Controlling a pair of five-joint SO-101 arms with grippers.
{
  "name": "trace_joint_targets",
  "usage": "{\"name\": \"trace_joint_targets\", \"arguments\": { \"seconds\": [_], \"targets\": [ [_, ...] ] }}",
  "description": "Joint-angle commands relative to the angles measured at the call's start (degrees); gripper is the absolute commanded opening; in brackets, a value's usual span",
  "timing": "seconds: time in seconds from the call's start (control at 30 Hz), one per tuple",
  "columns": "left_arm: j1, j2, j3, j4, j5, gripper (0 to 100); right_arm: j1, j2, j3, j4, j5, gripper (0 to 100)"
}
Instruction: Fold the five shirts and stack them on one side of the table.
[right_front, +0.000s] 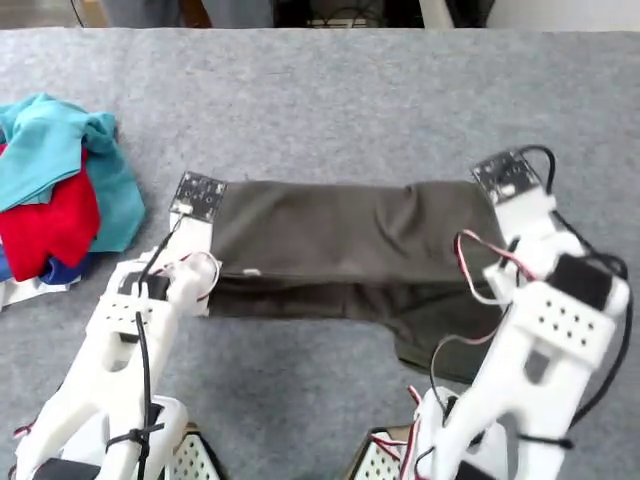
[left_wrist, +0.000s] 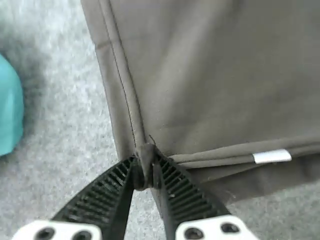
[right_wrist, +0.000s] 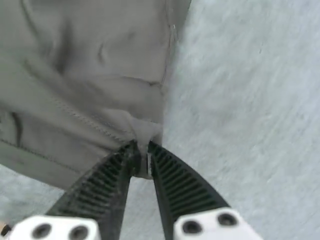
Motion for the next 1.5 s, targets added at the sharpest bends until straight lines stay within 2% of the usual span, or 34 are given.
{"name": "trace_joint_targets", "arguments": {
  "seconds": [0.0,0.2,0.33,0.47,0.77,1.0,1.07,1.2,1.33,1.47],
  "targets": [
    [-2.15,-1.41,0.40,-1.58,-0.62,3,3.25,-3.65,4.00,0.00,1.23,1.2],
    [-2.33,-1.49,1.54,-1.05,-0.62,3,3.69,-8.13,11.21,0.09,3.43,1.2],
    [0.48,-1.93,4.18,-1.58,-2.81,3,3.96,-10.24,12.97,0.09,3.43,1.2],
    [2.33,-2.02,5.41,-1.49,-5.27,3,7.47,-10.24,13.41,-1.85,3.60,1.2],
    [2.33,-2.02,5.32,-1.58,-5.27,3,14.15,-10.59,17.98,-2.55,11.08,1.2],
    [2.33,-2.02,5.41,-0.88,-5.45,3,14.68,-10.59,18.33,-2.64,11.52,1.5],
    [2.33,-2.02,4.79,1.23,-5.45,6,14.51,-10.59,18.33,-2.29,11.87,3.6],
    [2.24,-2.02,0.92,8.44,-5.10,18,14.86,-10.68,18.07,-2.02,14.15,18.6],
    [-0.13,-2.02,-6.46,15.82,-5.10,19,14.59,-10.68,16.22,0.00,14.86,25.5],
    [-3.91,-2.02,-14.46,23.21,-5.36,19,14.51,-10.51,11.12,3.78,14.68,25.8]
  ]
}}
